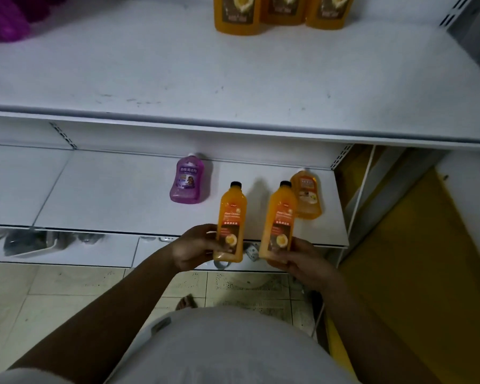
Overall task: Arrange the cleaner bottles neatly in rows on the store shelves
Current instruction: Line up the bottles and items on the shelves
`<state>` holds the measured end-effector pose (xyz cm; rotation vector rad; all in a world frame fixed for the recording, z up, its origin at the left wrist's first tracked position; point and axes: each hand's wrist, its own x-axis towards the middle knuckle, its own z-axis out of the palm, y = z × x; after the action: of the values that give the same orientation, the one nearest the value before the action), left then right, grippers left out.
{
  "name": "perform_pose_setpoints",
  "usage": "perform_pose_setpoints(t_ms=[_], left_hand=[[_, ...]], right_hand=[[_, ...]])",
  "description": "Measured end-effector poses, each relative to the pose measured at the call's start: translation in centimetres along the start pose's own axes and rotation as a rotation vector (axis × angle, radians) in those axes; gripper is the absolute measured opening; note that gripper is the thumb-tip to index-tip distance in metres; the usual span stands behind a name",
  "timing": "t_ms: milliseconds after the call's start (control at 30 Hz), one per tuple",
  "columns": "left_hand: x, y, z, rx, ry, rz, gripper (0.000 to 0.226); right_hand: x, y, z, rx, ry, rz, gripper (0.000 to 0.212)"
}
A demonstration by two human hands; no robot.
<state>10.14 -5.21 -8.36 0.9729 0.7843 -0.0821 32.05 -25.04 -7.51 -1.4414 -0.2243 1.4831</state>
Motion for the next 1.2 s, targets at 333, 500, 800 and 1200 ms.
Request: perform_pose_setpoints(t_ms=[333,500,800,1200], left_hand=[[-10.7,2.5,4.2,0.168,0.061,0.34,0.086],[-15.2,6.0,6.7,0.211,0.194,0.507,0.09],[-22.9,18.9,11.8,0.347,0.198,1.061,0.049],[-17.4,38.6,14.5,0.961,0.324,1.349,0.085]], right_hand=[[-8.7,-1.6,3.7,-0.402,0.001,-0.398,0.079],[-13.2,-4.7,6.2,-0.407,0.087,-0.562,0.066],[-20.3,-16.4,8.7,-0.247,0.231,-0.976,0.059],[-15.1,-34.2,7.6,-0.342,0.323,-1.249,0.072]])
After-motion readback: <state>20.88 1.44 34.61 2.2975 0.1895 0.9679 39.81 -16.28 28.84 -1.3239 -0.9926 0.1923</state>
